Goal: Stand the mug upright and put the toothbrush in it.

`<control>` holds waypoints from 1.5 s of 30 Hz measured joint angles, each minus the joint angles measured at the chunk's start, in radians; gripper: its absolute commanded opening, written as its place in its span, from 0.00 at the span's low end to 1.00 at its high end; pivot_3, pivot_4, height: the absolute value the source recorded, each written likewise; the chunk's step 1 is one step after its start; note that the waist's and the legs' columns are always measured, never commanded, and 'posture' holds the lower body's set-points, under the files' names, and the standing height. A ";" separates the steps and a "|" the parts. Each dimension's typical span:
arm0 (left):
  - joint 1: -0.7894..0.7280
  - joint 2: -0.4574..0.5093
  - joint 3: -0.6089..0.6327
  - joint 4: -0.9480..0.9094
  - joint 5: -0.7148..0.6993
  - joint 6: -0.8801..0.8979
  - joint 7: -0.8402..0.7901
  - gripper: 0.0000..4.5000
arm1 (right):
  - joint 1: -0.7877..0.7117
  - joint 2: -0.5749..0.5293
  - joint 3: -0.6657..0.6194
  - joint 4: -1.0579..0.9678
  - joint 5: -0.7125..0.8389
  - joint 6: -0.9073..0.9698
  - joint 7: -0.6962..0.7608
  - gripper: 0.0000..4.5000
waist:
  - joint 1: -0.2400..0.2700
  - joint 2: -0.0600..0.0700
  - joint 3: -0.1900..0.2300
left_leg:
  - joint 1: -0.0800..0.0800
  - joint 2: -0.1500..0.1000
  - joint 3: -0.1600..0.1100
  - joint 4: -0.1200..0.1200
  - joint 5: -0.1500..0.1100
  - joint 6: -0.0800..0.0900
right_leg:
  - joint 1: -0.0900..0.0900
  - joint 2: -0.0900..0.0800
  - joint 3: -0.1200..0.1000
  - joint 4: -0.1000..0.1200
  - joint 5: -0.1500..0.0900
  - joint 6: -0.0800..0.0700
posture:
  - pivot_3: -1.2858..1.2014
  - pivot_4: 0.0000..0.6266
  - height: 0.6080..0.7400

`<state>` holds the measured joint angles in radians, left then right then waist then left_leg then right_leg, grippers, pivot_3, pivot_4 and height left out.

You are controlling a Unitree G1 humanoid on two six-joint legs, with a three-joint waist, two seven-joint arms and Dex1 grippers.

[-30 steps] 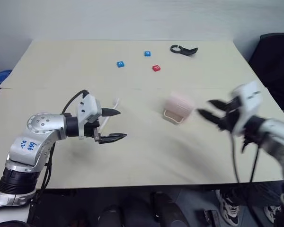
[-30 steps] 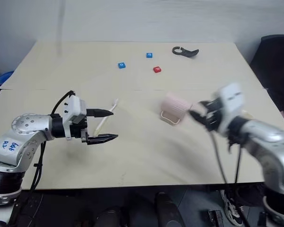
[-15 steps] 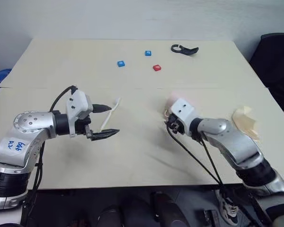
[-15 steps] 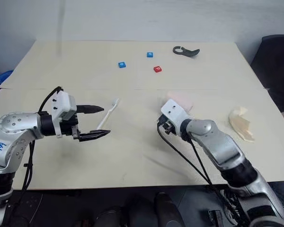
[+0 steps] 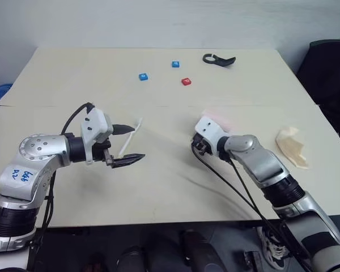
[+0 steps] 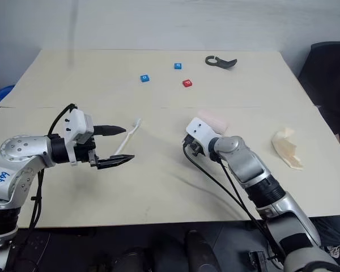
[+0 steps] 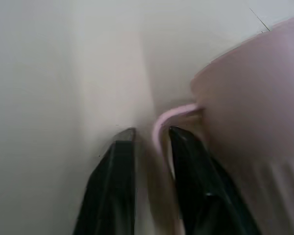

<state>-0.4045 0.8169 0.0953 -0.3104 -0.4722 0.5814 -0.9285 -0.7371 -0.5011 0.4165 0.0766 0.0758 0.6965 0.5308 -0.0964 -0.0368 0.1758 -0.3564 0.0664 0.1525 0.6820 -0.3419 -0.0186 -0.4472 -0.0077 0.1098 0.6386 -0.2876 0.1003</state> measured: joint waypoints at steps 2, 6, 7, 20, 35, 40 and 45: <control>-0.001 0.000 0.000 0.000 0.000 0.000 0.000 1.00 | -0.021 0.005 -0.018 0.009 -0.017 -0.019 0.004 0.00 | 0.000 0.000 0.000 | 0.000 0.000 0.000 0.000 0.000 0.000 | 0.000 0.000 0.000 0.000 0.000 0.000 | 0.52 0.24 1.00; -0.002 0.000 0.000 0.001 0.000 0.000 -0.001 1.00 | -0.020 0.014 -0.057 0.028 -0.024 -0.019 0.021 0.00 | 0.004 -0.001 -0.001 | 0.000 0.000 -0.001 0.000 0.000 0.000 | 0.001 -0.001 -0.001 0.000 0.000 0.000 | 0.52 0.24 1.00; -0.002 0.000 0.000 0.001 0.000 0.000 -0.001 1.00 | -0.017 0.020 -0.071 0.029 -0.021 -0.019 0.026 0.00 | 0.004 -0.001 -0.001 | 0.000 0.000 -0.001 0.000 0.000 0.000 | 0.001 -0.001 -0.001 0.000 0.000 0.000 | 0.52 0.24 1.00; 0.013 0.021 0.102 0.007 -0.040 0.049 0.037 1.00 | 0.140 0.417 -0.379 -0.072 0.414 -0.126 0.168 0.00 | -0.013 -0.001 0.000 | 0.000 0.003 -0.005 -0.001 0.000 -0.005 | 0.000 0.002 -0.006 0.003 -0.002 -0.003 | 0.52 0.24 1.00; -0.037 0.033 0.076 0.014 -0.037 0.056 0.011 1.00 | 0.342 0.430 -0.304 0.090 0.342 -0.362 0.267 0.48 | -0.011 0.000 0.000 | 0.000 0.001 -0.006 0.000 0.000 -0.005 | 0.001 0.000 -0.006 0.005 -0.002 -0.003 | 0.52 0.24 1.00; -0.070 0.008 0.034 0.015 -0.042 0.072 0.008 1.00 | 0.367 0.338 -0.313 -0.144 0.343 -0.284 0.215 0.85 | -0.014 0.000 0.000 | 0.000 0.002 -0.006 0.000 0.000 -0.005 | 0.001 0.001 -0.006 0.005 -0.002 -0.003 | 0.52 0.24 1.00; -0.105 0.004 0.016 0.052 -0.054 0.073 -0.019 1.00 | 0.396 0.112 -0.314 -0.365 0.335 -0.126 0.200 0.85 | -0.008 0.000 0.000 | 0.000 0.002 -0.006 -0.001 0.000 -0.005 | 0.001 0.001 -0.006 0.004 -0.003 -0.004 | 0.52 0.24 1.00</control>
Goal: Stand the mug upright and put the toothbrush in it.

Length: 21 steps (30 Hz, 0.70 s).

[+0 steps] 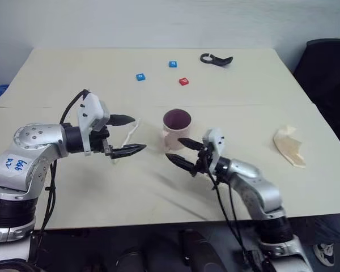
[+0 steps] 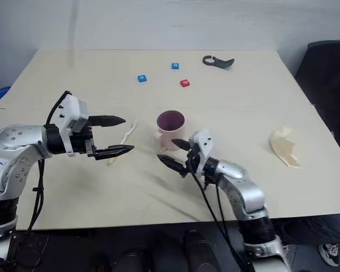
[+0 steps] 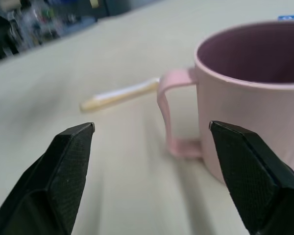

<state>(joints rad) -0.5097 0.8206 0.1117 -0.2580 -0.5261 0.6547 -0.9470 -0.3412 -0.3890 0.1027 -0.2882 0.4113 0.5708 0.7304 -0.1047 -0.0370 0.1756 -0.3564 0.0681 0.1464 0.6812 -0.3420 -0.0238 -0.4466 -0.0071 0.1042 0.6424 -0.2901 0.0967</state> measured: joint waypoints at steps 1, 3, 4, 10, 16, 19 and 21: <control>0.000 0.004 0.000 0.017 0.001 0.001 -0.002 1.00 | 0.015 -0.055 -0.007 -0.034 0.001 0.032 0.007 0.85 | 0.001 0.000 0.000 | 0.000 0.000 0.000 0.000 0.000 0.000 | 0.000 0.000 0.000 0.000 0.000 0.000 | 0.52 0.24 1.00; -0.006 0.013 -0.005 0.053 0.016 0.022 0.014 1.00 | 0.055 -0.172 -0.047 -0.110 0.027 0.094 0.040 0.85 | 0.007 0.001 0.001 | 0.000 -0.001 0.000 0.000 0.000 0.001 | 0.000 0.000 0.001 0.000 0.000 0.000 | 0.52 0.24 1.00; -0.017 0.024 -0.013 0.080 0.036 0.039 0.036 1.00 | 0.073 -0.227 -0.083 -0.148 0.052 0.121 0.062 0.85 | 0.010 0.000 0.001 | 0.000 -0.001 0.000 0.000 0.000 0.001 | 0.000 0.000 0.001 -0.001 0.000 0.000 | 0.52 0.24 1.00; -0.207 -0.076 -0.086 0.261 0.176 0.283 0.305 1.00 | 0.117 -0.464 -0.345 -0.343 0.293 0.274 0.164 0.99 | 0.036 -0.001 0.000 | 0.000 -0.003 -0.001 0.001 0.000 0.005 | 0.002 0.000 0.002 -0.004 0.002 0.004 | 0.52 0.24 1.00; -0.366 -0.277 -0.217 0.483 0.240 0.400 0.393 1.00 | 0.041 -0.550 -0.475 -0.413 0.452 0.346 0.130 0.99 | 0.053 -0.003 0.001 | -0.002 -0.004 -0.001 0.002 -0.001 0.008 | 0.002 -0.002 0.004 -0.008 0.003 0.006 | 0.52 0.24 1.00; -0.416 -0.323 -0.251 0.572 0.271 0.422 0.415 1.00 | 0.038 -0.557 -0.477 -0.423 0.491 0.354 0.101 0.99 | 0.049 -0.003 0.001 | -0.003 -0.003 -0.002 0.000 -0.002 0.008 | 0.000 -0.001 0.006 -0.008 0.003 0.006 | 0.52 0.24 1.00; -0.433 -0.344 -0.256 0.606 0.283 0.433 0.426 1.00 | 0.038 -0.558 -0.477 -0.428 0.504 0.355 0.081 0.99 | 0.049 -0.003 0.001 | -0.003 -0.003 -0.002 0.000 -0.002 0.008 | 0.000 -0.001 0.006 -0.008 0.003 0.006 | 0.52 0.24 1.00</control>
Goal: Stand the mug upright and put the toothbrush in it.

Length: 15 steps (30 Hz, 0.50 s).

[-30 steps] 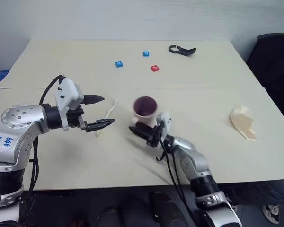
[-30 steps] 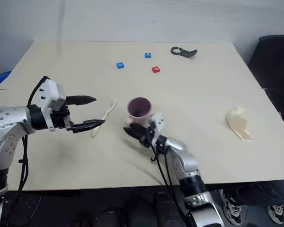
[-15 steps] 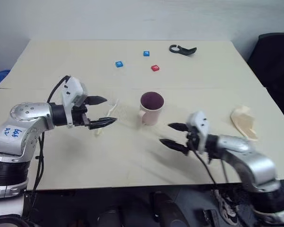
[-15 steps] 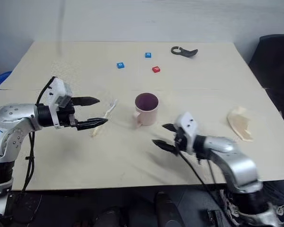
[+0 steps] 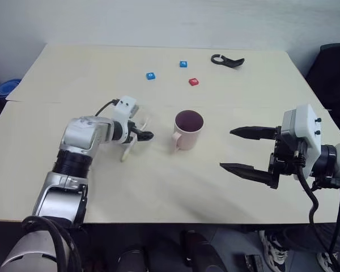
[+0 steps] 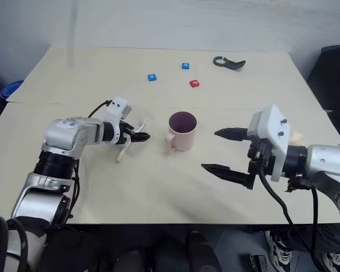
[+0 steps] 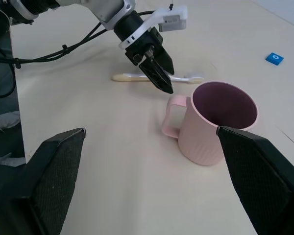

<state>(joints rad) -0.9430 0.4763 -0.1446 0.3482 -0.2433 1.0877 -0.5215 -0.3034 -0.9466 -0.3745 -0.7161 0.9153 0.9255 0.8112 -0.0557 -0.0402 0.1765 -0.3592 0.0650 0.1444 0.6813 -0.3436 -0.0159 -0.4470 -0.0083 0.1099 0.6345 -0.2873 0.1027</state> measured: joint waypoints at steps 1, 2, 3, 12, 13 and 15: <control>-0.018 -0.008 0.000 0.024 0.006 0.005 0.006 1.00 | 0.000 0.000 0.000 -0.006 0.006 0.000 -0.015 0.99 | 0.002 0.000 0.000 | 0.000 0.000 0.000 0.000 0.000 0.000 | 0.000 0.000 0.000 0.000 0.000 0.000 | 0.52 0.24 1.00; -0.027 -0.013 0.000 0.035 0.012 0.006 0.010 0.96 | 0.000 0.000 0.000 -0.013 0.009 -0.001 -0.023 1.00 | 0.003 0.000 0.000 | 0.000 0.000 0.000 0.001 0.000 0.000 | 0.000 0.000 0.000 0.000 0.000 0.000 | 0.52 0.24 1.00; -0.035 -0.018 0.002 0.055 0.017 0.005 0.017 0.91 | 0.003 -0.001 0.000 -0.022 0.009 -0.003 -0.034 1.00 | 0.003 0.000 0.000 | 0.000 0.000 0.000 0.001 0.000 0.000 | 0.000 0.000 0.000 0.001 0.000 0.001 | 0.52 0.24 1.00; -0.056 -0.049 0.018 0.104 0.039 0.010 0.026 0.32 | 0.019 -0.016 -0.005 -0.033 0.008 -0.013 -0.103 1.00 | 0.006 0.000 0.000 | 0.001 -0.001 0.000 0.001 0.000 0.001 | 0.001 -0.001 0.001 0.001 0.001 0.002 | 0.52 0.24 1.00; -0.059 -0.058 0.030 0.109 0.039 0.016 0.029 0.26 | 0.019 -0.020 -0.005 -0.033 0.008 -0.015 -0.107 1.00 | 0.007 0.000 0.000 | 0.001 -0.001 0.000 0.001 0.000 0.001 | 0.001 -0.001 0.001 0.001 0.001 0.002 | 0.52 0.24 1.00; -0.066 -0.068 0.047 0.128 0.039 0.025 0.037 0.13 | 0.019 -0.022 -0.006 -0.031 0.013 -0.016 -0.117 1.00 | 0.008 0.000 0.000 | 0.001 -0.001 0.000 0.001 0.000 0.001 | 0.001 -0.001 0.001 0.001 0.001 0.002 | 0.52 0.24 1.00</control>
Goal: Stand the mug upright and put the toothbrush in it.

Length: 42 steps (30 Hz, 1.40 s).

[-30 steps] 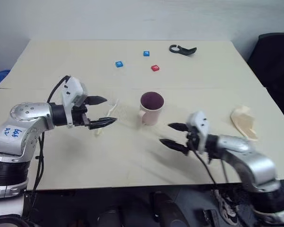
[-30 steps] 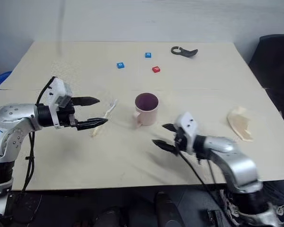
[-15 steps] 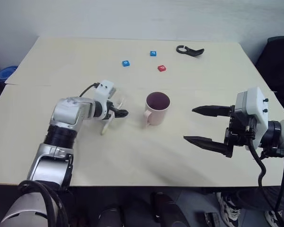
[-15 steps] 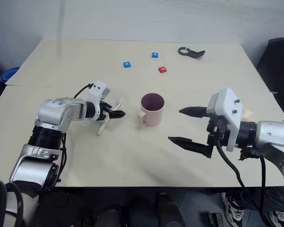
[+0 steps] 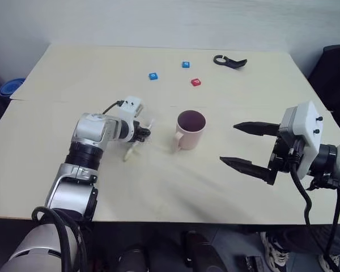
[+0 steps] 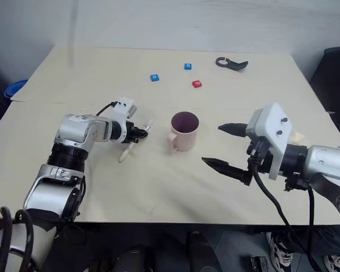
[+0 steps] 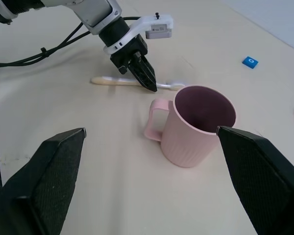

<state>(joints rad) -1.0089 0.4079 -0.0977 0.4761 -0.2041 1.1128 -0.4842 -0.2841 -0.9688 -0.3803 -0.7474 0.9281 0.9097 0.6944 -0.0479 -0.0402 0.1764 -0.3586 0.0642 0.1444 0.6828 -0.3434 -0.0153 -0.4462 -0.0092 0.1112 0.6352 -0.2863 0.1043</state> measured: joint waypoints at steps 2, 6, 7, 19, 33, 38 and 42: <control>-0.003 0.000 0.005 0.007 0.003 -0.002 0.004 0.04 | 0.000 0.000 -0.010 0.008 0.031 0.015 -0.023 1.00 | 0.001 0.000 0.000 | 0.000 0.000 0.000 0.000 0.000 0.000 | 0.000 0.000 0.000 0.000 0.000 0.000 | 0.52 0.24 1.00; -0.005 -0.010 0.015 0.033 0.015 -0.054 0.029 0.04 | 0.033 -0.001 -0.062 0.031 0.068 0.041 -0.064 1.00 | 0.010 0.000 0.000 | 0.000 0.000 0.000 0.000 0.000 0.000 | 0.000 0.000 0.000 0.000 0.000 0.000 | 0.52 0.24 1.00; -0.006 -0.024 0.042 0.055 0.017 -0.096 0.057 0.04 | 0.051 -0.004 -0.074 0.036 0.068 0.047 -0.070 1.00 | 0.011 0.000 0.000 | 0.000 0.000 0.000 0.000 0.000 0.000 | 0.000 0.000 0.000 0.000 0.000 0.000 | 0.52 0.24 1.00; -0.180 -0.273 0.323 0.014 -0.148 -0.714 0.093 0.04 | 0.131 -0.004 -0.147 0.041 0.073 0.054 -0.159 1.00 | 0.022 0.000 0.000 | -0.006 0.000 0.004 0.000 0.000 0.000 | 0.000 0.000 -0.004 -0.008 0.002 0.003 | 0.52 0.24 1.00; -0.035 -0.371 0.131 -0.031 -0.079 -0.816 0.009 0.04 | 0.139 0.005 -0.167 0.077 0.111 0.052 -0.265 1.00 | 0.020 0.000 0.000 | -0.006 -0.001 0.002 0.001 0.002 0.000 | 0.000 0.001 0.000 -0.007 0.004 0.005 | 0.52 0.24 1.00; 0.017 -0.374 0.117 -0.077 -0.090 -0.812 -0.036 0.45 | 0.151 0.012 -0.167 0.066 0.111 0.049 -0.274 1.00 | 0.020 0.000 0.000 | -0.007 0.000 0.002 0.001 0.001 0.001 | 0.000 0.001 -0.001 -0.008 0.004 0.005 | 0.52 0.24 1.00; 0.041 -0.359 0.117 -0.134 -0.116 -0.761 -0.064 0.73 | 0.167 0.012 -0.167 0.068 0.096 0.041 -0.263 1.00 | 0.020 0.000 0.000 | -0.007 0.000 0.002 0.001 0.002 0.001 | 0.000 0.001 -0.001 -0.007 0.004 0.005 | 0.52 0.24 1.00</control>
<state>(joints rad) -0.9678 0.0491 0.0197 0.3424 -0.3206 0.3514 -0.5485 -0.1174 -0.9567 -0.5471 -0.6794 1.0242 0.9507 0.4313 -0.0281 -0.0404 0.1765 -0.3659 0.0638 0.1465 0.6838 -0.3416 -0.0144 -0.4464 -0.0083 0.1104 0.6277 -0.2826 0.1093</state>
